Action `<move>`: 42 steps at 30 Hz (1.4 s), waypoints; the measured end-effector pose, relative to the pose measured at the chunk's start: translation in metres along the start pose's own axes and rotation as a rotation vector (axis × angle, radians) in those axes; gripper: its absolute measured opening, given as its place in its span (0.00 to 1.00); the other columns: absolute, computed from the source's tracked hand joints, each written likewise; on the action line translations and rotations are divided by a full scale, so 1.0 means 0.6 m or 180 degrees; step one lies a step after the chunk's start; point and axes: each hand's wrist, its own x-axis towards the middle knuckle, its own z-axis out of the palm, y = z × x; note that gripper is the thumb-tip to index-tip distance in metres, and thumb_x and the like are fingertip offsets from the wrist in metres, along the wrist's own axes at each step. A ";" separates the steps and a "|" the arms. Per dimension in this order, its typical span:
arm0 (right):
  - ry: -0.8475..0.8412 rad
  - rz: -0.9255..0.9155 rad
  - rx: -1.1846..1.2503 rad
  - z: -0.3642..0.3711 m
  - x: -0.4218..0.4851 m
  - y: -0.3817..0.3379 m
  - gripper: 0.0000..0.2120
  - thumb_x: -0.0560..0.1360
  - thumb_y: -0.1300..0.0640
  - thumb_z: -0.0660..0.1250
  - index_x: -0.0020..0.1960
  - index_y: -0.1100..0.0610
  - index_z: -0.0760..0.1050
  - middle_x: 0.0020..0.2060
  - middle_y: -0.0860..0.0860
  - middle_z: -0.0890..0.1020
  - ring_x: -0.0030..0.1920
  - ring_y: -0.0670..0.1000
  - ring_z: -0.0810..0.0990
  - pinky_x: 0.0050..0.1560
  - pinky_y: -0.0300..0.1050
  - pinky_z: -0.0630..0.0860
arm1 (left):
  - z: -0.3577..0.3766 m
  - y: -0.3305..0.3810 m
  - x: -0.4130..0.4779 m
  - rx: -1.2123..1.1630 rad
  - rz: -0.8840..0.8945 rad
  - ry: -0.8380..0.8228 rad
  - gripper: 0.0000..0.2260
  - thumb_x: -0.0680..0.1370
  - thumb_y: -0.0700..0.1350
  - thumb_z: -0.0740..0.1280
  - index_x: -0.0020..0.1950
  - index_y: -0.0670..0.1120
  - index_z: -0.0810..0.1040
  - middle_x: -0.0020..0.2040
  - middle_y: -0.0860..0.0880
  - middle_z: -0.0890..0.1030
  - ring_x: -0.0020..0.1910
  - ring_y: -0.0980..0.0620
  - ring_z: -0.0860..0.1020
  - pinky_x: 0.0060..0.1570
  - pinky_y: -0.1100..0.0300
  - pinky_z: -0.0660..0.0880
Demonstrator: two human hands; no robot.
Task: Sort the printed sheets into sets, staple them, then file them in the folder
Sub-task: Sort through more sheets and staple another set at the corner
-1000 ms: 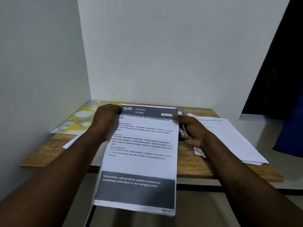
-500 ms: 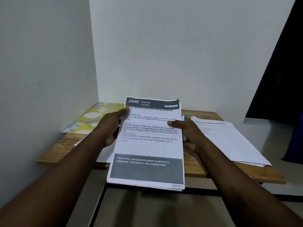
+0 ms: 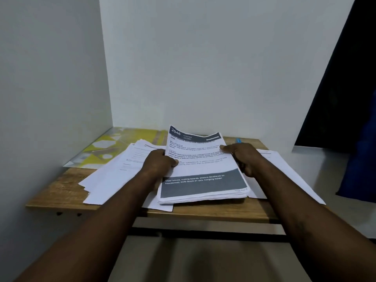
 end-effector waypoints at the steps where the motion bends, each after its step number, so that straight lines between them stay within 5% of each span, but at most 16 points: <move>1: 0.0075 0.0039 -0.0188 -0.008 0.000 0.001 0.12 0.74 0.56 0.78 0.44 0.61 0.77 0.28 0.54 0.80 0.23 0.51 0.70 0.24 0.37 0.65 | 0.007 -0.004 0.006 0.0131 0.0008 0.0049 0.14 0.65 0.41 0.75 0.51 0.44 0.86 0.49 0.46 0.88 0.50 0.41 0.87 0.59 0.40 0.82; 3: 0.0187 0.0067 -0.0500 -0.021 0.004 0.011 0.07 0.76 0.60 0.75 0.47 0.61 0.78 0.26 0.52 0.79 0.22 0.48 0.67 0.22 0.36 0.59 | 0.021 -0.008 0.014 0.0496 0.0032 0.0123 0.16 0.63 0.44 0.74 0.50 0.46 0.84 0.50 0.46 0.88 0.51 0.42 0.86 0.59 0.42 0.82; 7: 0.0229 0.0106 -0.0874 -0.022 0.011 0.036 0.08 0.74 0.63 0.77 0.49 0.59 0.78 0.30 0.56 0.80 0.24 0.51 0.70 0.24 0.38 0.65 | 0.039 0.001 0.012 0.1237 0.0207 0.0233 0.11 0.72 0.43 0.74 0.54 0.46 0.82 0.54 0.46 0.85 0.54 0.43 0.82 0.53 0.52 0.77; 11: 0.0415 -0.0023 -0.1202 -0.025 0.023 0.050 0.13 0.71 0.59 0.81 0.50 0.59 0.79 0.36 0.57 0.81 0.26 0.53 0.73 0.26 0.39 0.69 | 0.050 0.009 0.012 0.1520 0.0336 0.0213 0.12 0.75 0.44 0.73 0.58 0.45 0.82 0.57 0.45 0.85 0.57 0.43 0.81 0.56 0.52 0.77; 16: 0.0643 -0.0197 -0.1826 -0.019 0.033 0.058 0.22 0.67 0.56 0.83 0.57 0.58 0.80 0.49 0.57 0.86 0.46 0.56 0.84 0.40 0.45 0.76 | 0.055 0.020 -0.004 0.1519 0.0436 -0.0037 0.19 0.67 0.50 0.72 0.56 0.46 0.84 0.57 0.46 0.86 0.58 0.43 0.82 0.62 0.47 0.77; 19: 0.0726 -0.0184 -0.1930 -0.019 0.033 0.062 0.26 0.67 0.56 0.83 0.63 0.57 0.80 0.55 0.55 0.85 0.54 0.56 0.83 0.44 0.46 0.76 | 0.055 0.018 -0.005 0.1671 0.0501 -0.0040 0.15 0.73 0.48 0.74 0.58 0.47 0.84 0.59 0.46 0.85 0.59 0.44 0.81 0.63 0.49 0.77; 22: 0.0775 -0.0093 -0.1804 -0.018 0.034 0.063 0.29 0.66 0.56 0.83 0.64 0.57 0.79 0.55 0.55 0.85 0.52 0.56 0.84 0.48 0.49 0.81 | 0.047 0.019 -0.003 0.2043 0.0581 -0.0116 0.20 0.71 0.55 0.74 0.61 0.50 0.83 0.61 0.49 0.85 0.59 0.46 0.81 0.61 0.50 0.77; 26: 0.0819 -0.0047 -0.1453 -0.018 0.033 0.064 0.19 0.69 0.55 0.81 0.55 0.60 0.80 0.47 0.58 0.86 0.39 0.54 0.83 0.34 0.43 0.74 | 0.024 0.016 0.001 0.2373 0.0620 -0.0175 0.29 0.65 0.62 0.70 0.65 0.55 0.82 0.62 0.52 0.85 0.59 0.48 0.82 0.59 0.51 0.78; 31: 0.0866 -0.0018 -0.1647 -0.009 0.036 0.061 0.30 0.59 0.51 0.81 0.59 0.58 0.81 0.50 0.57 0.87 0.52 0.60 0.86 0.50 0.54 0.82 | 0.001 0.002 0.009 0.2247 0.0673 -0.0072 0.25 0.73 0.53 0.77 0.69 0.57 0.78 0.61 0.53 0.86 0.58 0.48 0.82 0.58 0.49 0.80; 35: 0.0907 -0.0065 -0.1605 -0.004 0.033 0.057 0.25 0.68 0.49 0.81 0.59 0.60 0.80 0.49 0.55 0.86 0.48 0.55 0.85 0.38 0.45 0.74 | 0.001 0.003 0.009 0.2444 0.0720 -0.0115 0.26 0.74 0.55 0.76 0.71 0.56 0.76 0.63 0.52 0.85 0.62 0.47 0.81 0.60 0.51 0.77; 39: 0.1081 -0.0259 -0.2038 -0.013 0.029 0.049 0.23 0.72 0.48 0.78 0.61 0.60 0.79 0.54 0.55 0.84 0.55 0.57 0.82 0.52 0.49 0.77 | 0.004 0.009 0.005 0.2924 0.0661 -0.0184 0.28 0.71 0.61 0.71 0.70 0.57 0.76 0.63 0.52 0.84 0.62 0.46 0.81 0.59 0.50 0.78; 42: 0.1111 -0.0375 -0.2323 -0.018 0.022 0.043 0.24 0.73 0.48 0.78 0.62 0.59 0.78 0.58 0.55 0.84 0.59 0.58 0.81 0.52 0.48 0.74 | 0.011 0.012 0.002 0.3064 0.0625 -0.0167 0.31 0.66 0.63 0.66 0.68 0.55 0.76 0.63 0.51 0.84 0.62 0.44 0.80 0.59 0.49 0.78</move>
